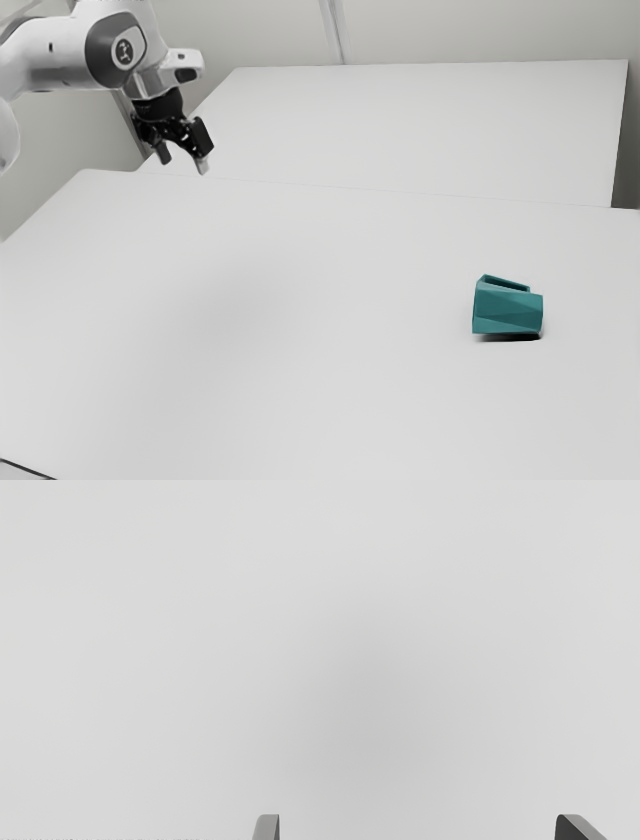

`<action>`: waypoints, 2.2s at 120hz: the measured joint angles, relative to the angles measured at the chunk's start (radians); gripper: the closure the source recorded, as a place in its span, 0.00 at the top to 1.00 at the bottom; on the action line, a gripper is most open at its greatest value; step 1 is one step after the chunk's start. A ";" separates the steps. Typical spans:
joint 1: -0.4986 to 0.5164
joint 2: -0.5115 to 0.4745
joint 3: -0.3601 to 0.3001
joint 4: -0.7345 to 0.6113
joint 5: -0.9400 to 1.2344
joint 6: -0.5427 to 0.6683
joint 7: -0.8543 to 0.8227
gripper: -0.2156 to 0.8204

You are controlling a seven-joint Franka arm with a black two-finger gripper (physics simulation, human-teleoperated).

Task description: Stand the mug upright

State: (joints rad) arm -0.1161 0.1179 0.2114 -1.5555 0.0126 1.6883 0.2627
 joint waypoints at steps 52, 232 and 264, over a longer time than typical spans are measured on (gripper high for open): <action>-0.002 0.096 -0.028 -0.040 -0.233 0.244 -0.005 0.79; -0.389 0.393 -0.245 -0.214 -1.111 1.030 -0.001 0.78; -0.434 0.398 -0.263 -0.217 -1.135 1.040 0.000 0.78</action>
State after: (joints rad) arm -0.5500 0.5156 -0.0515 -1.7721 -1.1225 2.7286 0.2630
